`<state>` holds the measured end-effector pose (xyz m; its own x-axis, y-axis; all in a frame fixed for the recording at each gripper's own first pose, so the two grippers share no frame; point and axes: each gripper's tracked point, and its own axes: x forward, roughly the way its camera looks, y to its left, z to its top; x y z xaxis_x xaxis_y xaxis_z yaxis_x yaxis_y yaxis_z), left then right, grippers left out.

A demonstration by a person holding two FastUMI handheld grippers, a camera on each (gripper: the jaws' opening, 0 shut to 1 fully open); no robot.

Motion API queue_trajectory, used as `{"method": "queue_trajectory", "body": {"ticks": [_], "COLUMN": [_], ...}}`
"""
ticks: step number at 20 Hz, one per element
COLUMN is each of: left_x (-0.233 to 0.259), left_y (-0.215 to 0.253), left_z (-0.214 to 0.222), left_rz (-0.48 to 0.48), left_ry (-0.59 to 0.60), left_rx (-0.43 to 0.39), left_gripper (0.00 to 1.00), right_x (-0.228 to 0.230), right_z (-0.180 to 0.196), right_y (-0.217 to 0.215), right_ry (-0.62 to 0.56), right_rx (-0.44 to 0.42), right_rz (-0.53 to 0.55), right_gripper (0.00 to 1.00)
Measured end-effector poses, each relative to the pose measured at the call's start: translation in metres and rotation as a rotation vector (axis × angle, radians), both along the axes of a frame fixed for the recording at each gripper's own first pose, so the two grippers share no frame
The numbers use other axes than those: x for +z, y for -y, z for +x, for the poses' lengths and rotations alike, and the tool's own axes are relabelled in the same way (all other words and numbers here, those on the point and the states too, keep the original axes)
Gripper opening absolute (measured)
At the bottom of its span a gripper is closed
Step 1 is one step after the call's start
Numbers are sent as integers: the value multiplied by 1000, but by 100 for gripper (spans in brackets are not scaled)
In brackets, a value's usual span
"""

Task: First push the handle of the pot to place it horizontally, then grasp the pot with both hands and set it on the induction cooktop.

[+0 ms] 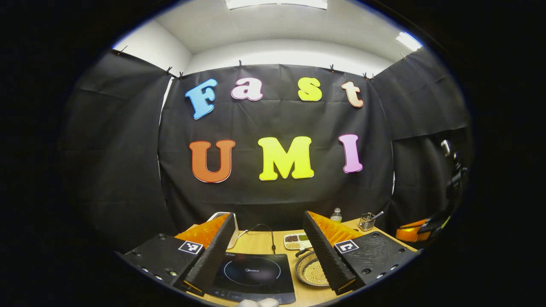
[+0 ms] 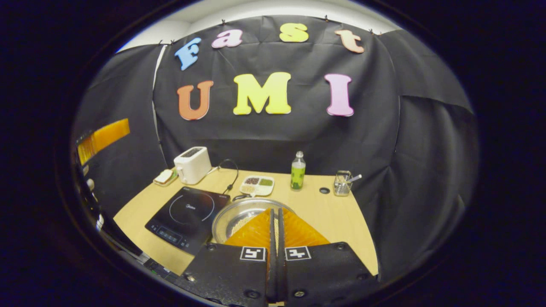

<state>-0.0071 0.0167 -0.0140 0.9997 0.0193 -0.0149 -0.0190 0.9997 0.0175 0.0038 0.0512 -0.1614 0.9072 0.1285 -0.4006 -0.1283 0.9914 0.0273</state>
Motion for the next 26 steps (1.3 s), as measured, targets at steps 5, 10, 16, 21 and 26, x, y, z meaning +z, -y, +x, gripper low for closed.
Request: {"method": "queue_trajectory", "body": {"ticks": [5, 10, 16, 21, 26], "left_x": [-3, -3, -6, -10, -10], "left_y": [1, -1, -7, -17, -19], "left_z": [-6, -14, -26, -32, -32], "left_rz": [6, 19, 40, 47, 39], "left_ry": [-12, -23, -42, -59, -62], "left_rx": [11, 32, 76, 114, 125], "left_gripper": [96, 96, 96, 96, 96], "right_x": [-88, -164, -209, -219, -226], "right_z": [-17, -36, -29, -13, -5], "right_y": [-15, -33, -53, -60, -54], "right_ry": [-183, -330, -420, -441, -472], "right_rx": [37, 85, 146, 157, 136], "right_rz": [-3, -37, -62, -64, -42], "right_gripper": [4, 4, 1, 1, 1]}}
